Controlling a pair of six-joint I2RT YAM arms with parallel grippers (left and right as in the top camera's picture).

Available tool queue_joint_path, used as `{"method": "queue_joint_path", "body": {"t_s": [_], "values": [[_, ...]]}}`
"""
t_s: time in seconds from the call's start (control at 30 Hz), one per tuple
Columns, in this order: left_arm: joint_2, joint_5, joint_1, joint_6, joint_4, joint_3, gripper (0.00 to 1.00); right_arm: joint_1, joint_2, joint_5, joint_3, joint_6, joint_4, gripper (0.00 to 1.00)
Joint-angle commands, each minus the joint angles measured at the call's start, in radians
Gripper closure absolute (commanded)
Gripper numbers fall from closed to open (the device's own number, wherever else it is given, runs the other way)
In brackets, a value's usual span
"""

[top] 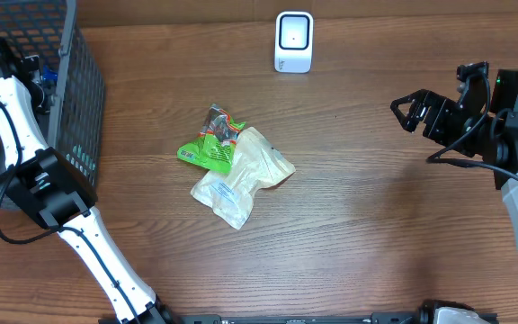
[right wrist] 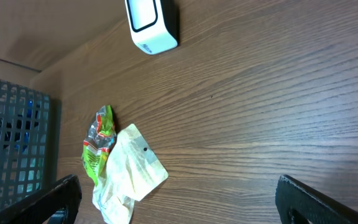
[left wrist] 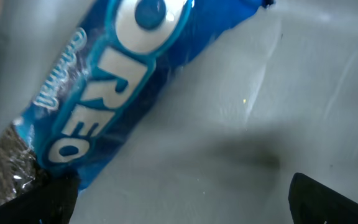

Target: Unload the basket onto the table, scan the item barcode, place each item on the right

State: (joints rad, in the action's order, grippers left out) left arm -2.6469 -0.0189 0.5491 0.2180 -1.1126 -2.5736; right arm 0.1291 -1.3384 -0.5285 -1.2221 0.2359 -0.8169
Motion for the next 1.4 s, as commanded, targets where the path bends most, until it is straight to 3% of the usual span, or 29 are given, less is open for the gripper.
{"method": "queue_joint_path", "body": {"t_s": [0.0, 0.17, 0.27, 0.33, 0.47, 0.63, 0.83, 1.03, 1.37], "values": [[-0.031, 0.013, -0.006, 0.021, 0.013, 0.0, 0.01, -0.006, 0.001, -0.013, -0.029, 0.001, -0.002, 0.0], [-0.031, 0.009, -0.006, 0.022, -0.032, 0.0, 0.11, -0.006, 0.001, -0.013, -0.029, 0.001, -0.002, 0.0], [-0.03, 0.008, -0.007, 0.023, -0.072, 0.0, 0.32, -0.006, 0.001, -0.013, -0.029, 0.001, -0.001, 0.0], [-0.019, 0.011, -0.007, 0.041, -0.095, -0.006, 0.41, -0.006, 0.001, -0.013, -0.029, 0.001, -0.001, 0.0], [0.008, 0.012, -0.012, 0.058, -0.14, -0.039, 0.43, -0.006, 0.001, -0.013, -0.029, 0.001, -0.001, 0.0], [0.039, -0.036, -0.013, 0.087, -0.112, -0.109, 0.35, -0.006, 0.001, -0.013, -0.029, 0.001, -0.001, 0.0], [0.033, -0.023, -0.009, 0.176, 0.056, -0.144, 0.21, -0.006, 0.001, -0.017, -0.029, 0.005, -0.002, 0.0], [-0.006, 0.016, -0.01, 0.304, 0.139, -0.119, 0.19, -0.006, 0.001, -0.024, -0.029, 0.005, -0.006, 0.0], [-0.098, 0.019, -0.003, 0.302, 0.188, -0.006, 0.16, -0.006, 0.001, -0.024, -0.029, 0.005, -0.012, 0.0]]}}
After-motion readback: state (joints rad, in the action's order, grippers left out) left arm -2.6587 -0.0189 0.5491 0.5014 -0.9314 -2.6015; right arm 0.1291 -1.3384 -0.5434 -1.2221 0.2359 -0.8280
